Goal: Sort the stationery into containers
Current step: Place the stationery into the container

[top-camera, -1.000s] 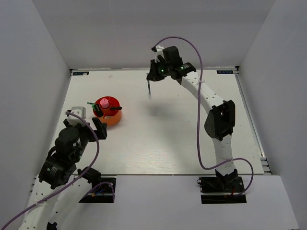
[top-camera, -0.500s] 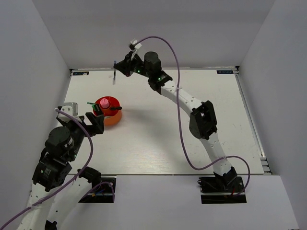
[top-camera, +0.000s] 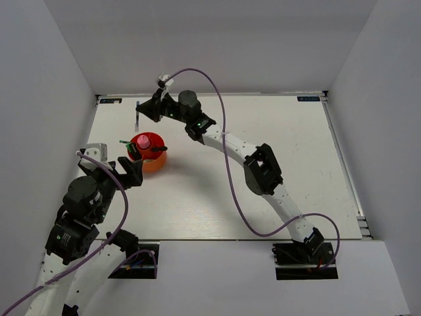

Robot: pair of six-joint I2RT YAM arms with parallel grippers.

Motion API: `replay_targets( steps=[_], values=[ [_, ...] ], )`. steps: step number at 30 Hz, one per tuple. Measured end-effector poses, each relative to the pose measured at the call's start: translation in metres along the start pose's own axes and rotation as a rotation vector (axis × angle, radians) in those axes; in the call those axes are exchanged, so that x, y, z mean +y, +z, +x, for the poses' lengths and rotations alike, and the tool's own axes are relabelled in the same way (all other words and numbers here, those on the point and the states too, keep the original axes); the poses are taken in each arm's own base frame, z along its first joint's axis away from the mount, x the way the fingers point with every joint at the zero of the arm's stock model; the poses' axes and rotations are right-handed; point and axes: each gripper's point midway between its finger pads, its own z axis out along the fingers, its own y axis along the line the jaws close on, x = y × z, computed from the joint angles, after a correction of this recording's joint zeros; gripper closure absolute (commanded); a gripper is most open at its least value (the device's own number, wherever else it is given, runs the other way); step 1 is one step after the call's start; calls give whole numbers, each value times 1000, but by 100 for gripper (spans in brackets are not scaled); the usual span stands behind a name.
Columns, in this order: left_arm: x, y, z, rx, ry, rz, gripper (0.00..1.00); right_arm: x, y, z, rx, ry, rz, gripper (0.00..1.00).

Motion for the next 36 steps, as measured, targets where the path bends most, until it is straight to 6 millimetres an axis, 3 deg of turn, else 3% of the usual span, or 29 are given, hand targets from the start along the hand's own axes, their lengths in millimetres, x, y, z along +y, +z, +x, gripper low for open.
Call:
replay_targets(
  steps=[6, 11, 21, 36],
  values=[
    [1, -2, 3, -5, -5, 1, 1, 19, 9, 0, -25, 5, -25, 100],
    [2, -5, 2, -13, -13, 1, 1, 26, 14, 18, -6, 13, -31, 100],
    [5, -9, 4, -17, -16, -3, 1, 21, 17, 53, 41, -34, -28, 100],
    [8, -10, 8, -8, -13, -12, 1, 21, 15, 59, 58, -118, -60, 100]
  ],
)
